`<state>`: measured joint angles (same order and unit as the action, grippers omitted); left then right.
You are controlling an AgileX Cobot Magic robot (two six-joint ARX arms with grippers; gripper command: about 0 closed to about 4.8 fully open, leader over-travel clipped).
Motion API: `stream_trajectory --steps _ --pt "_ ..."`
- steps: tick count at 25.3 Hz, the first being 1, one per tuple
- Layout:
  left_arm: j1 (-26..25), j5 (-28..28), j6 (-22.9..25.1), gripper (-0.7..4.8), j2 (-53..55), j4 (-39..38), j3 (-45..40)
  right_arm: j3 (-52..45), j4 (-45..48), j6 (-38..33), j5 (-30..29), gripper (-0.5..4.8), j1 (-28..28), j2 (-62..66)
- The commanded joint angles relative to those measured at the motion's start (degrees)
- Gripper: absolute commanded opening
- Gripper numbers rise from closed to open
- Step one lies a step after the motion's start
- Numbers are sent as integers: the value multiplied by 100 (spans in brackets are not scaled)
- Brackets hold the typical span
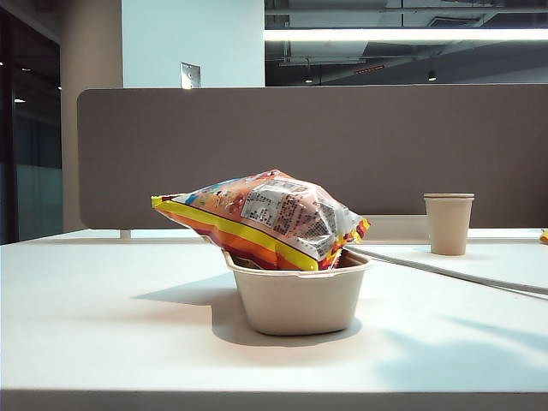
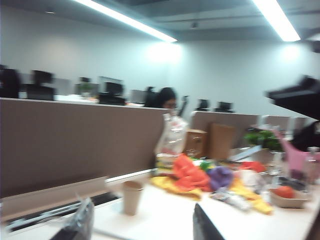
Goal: Pick up a bag of chips and put them in the box.
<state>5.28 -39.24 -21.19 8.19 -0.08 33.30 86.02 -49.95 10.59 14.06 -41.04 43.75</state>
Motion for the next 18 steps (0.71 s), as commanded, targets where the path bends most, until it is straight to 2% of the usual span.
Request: stream_trajectory --steps 1,7,9,13,18 --pt "2 570 348 255 -264 -702 24 -588 52 11 37 278 -11 -675" --pt "2 879 535 240 -380 -1652 15 -1939 52 -81 -37 278 -11 -1891" --pt "2 1040 540 240 -380 -1836 -11 -2367 81 -273 -254 278 -11 -2192" --pt "2 1172 540 236 -382 -1939 -111 -3132 245 -603 -549 278 -13 -2614" --pt "2 1261 608 236 -407 -1956 -247 -3993 863 -614 -1008 277 -13 -2977"
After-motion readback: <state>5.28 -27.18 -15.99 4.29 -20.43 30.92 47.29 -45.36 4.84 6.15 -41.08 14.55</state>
